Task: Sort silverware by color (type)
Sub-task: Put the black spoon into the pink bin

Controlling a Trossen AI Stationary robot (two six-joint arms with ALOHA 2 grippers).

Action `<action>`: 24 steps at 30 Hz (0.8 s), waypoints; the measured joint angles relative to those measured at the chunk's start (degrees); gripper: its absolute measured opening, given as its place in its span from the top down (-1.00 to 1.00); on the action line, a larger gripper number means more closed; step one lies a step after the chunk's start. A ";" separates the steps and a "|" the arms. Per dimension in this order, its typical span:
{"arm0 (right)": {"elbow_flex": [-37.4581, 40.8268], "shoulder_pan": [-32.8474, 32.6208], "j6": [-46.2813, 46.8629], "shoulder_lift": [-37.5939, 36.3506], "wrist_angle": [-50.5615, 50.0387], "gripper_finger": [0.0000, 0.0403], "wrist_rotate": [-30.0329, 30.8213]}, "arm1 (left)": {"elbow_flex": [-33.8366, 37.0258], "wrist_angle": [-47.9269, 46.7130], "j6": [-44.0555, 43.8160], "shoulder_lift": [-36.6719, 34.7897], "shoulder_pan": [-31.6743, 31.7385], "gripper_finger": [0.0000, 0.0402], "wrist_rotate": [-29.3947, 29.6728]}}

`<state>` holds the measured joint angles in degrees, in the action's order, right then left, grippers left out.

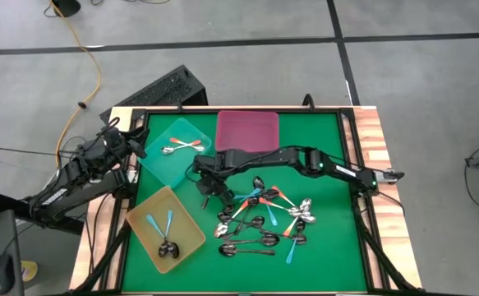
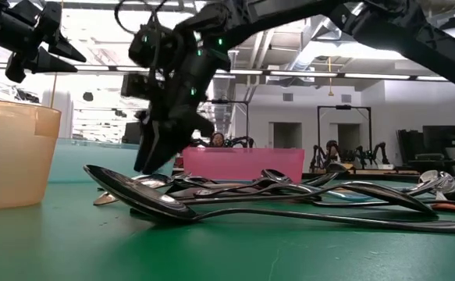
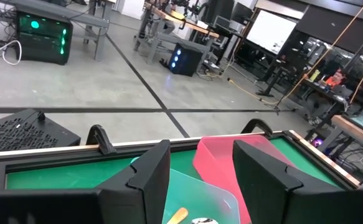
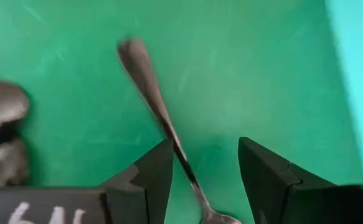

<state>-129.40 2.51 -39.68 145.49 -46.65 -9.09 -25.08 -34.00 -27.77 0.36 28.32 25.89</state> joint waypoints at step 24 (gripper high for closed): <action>3.95 1.47 4.80 -0.26 -0.65 0.88 0.15 | 0.01 0.00 -0.09 0.00 0.01 0.21 0.01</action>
<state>-125.45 3.98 -34.88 145.23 -47.30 -8.95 -25.07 -34.00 -27.86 0.36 28.33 25.90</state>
